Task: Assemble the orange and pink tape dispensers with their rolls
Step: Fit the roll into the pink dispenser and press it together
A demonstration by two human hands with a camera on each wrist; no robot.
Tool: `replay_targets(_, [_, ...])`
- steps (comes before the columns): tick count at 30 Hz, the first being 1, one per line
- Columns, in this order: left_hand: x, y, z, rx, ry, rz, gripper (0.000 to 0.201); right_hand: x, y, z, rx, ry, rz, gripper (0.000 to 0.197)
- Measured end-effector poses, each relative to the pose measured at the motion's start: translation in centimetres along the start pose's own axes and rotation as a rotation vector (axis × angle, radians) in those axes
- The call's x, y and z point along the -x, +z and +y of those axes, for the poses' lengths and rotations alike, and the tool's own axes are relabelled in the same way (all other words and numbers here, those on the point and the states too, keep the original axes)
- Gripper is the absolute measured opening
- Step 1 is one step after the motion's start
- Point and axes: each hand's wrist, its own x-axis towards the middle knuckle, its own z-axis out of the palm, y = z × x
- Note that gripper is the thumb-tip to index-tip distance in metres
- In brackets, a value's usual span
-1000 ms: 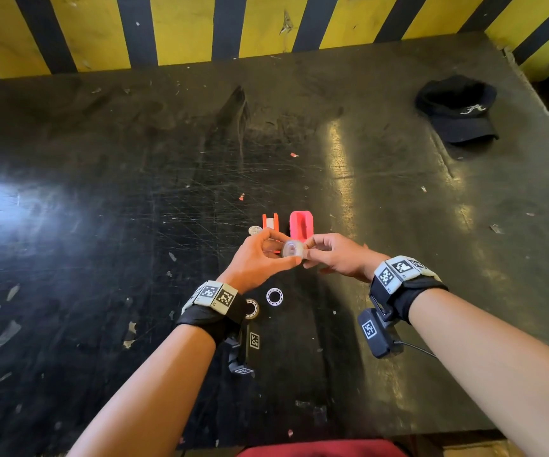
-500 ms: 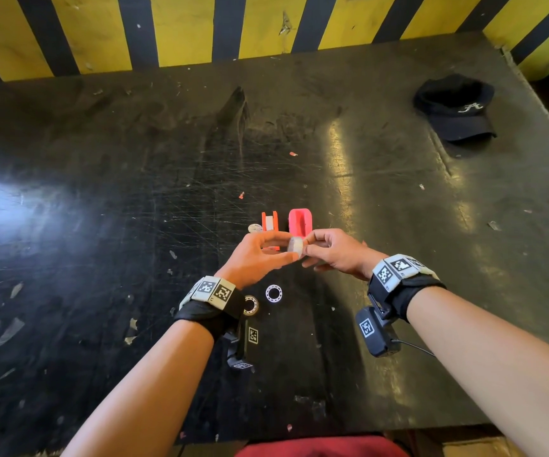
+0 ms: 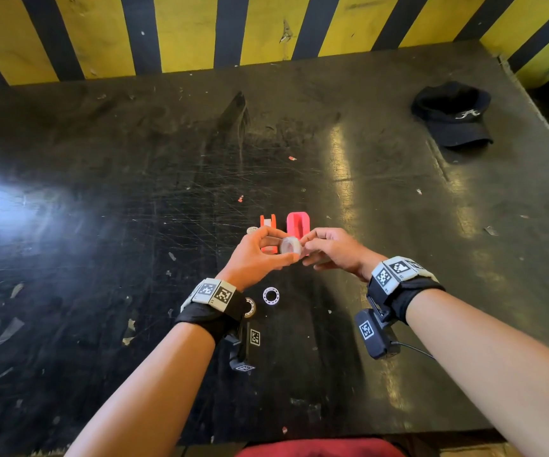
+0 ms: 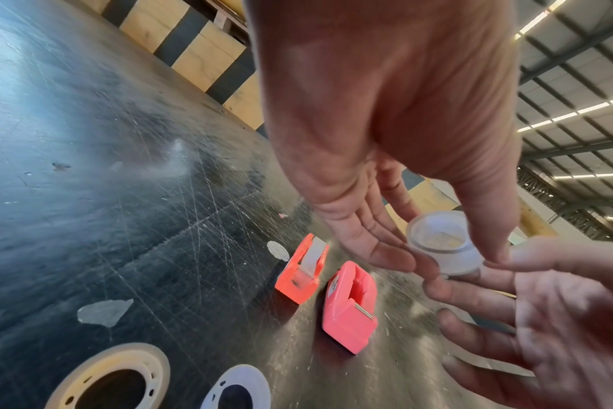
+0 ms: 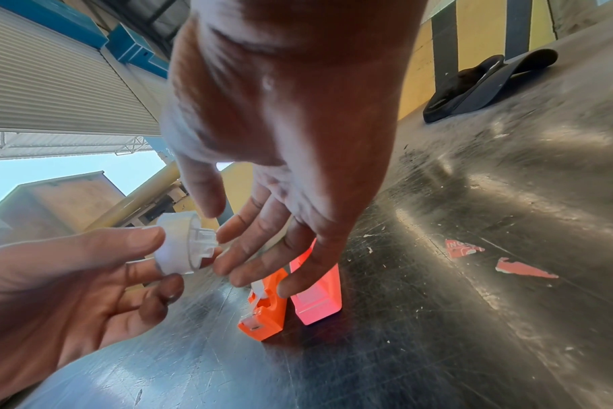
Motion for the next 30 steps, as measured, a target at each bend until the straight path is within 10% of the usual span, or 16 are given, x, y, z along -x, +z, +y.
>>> replay_targets(30, [-0.3,-0.9,0.0,-0.057,0.042,0.055,0.037,-0.6,0.5,-0.5,-0.089,-0.145,0.016,0.031])
